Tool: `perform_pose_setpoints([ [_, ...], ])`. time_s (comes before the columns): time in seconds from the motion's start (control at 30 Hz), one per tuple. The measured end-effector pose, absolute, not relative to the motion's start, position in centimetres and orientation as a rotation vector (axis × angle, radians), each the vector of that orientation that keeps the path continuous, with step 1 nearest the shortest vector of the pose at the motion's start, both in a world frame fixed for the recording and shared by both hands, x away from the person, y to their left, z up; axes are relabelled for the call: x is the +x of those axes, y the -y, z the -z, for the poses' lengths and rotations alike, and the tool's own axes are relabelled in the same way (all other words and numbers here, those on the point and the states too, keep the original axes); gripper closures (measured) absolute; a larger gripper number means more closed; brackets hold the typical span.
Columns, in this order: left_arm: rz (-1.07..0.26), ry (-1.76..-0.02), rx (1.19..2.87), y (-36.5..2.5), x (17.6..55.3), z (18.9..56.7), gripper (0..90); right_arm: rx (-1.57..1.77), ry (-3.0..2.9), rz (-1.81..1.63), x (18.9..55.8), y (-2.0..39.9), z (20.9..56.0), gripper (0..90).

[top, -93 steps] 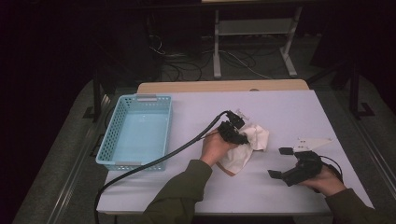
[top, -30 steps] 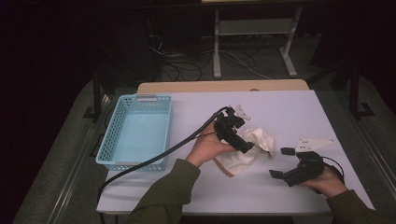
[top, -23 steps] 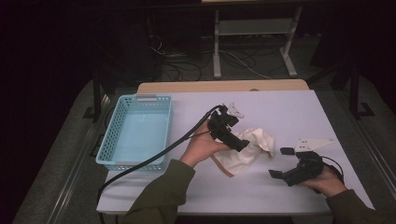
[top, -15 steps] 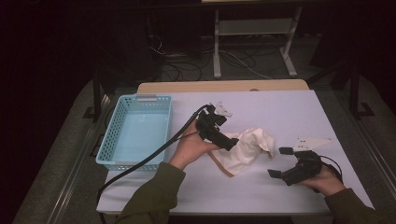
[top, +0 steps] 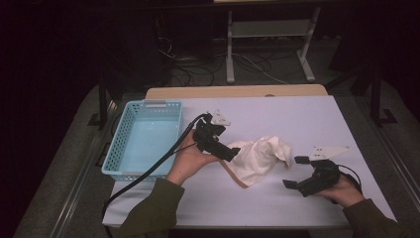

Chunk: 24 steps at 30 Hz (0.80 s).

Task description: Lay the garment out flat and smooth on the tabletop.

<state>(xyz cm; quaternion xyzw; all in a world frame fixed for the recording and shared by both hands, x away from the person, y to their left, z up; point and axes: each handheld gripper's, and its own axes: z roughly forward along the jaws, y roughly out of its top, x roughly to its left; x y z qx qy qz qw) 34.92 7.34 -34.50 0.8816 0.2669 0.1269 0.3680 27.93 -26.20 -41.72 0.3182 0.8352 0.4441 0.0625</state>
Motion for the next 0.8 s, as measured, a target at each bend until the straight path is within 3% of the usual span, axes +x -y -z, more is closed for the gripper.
perform_pose_setpoints([
  [0.8,-0.367,-0.812,2.221,-11.2,32.0,36.7,0.0,0.959,-2.523,-1.337,27.9,26.2,41.8,0.0],
])
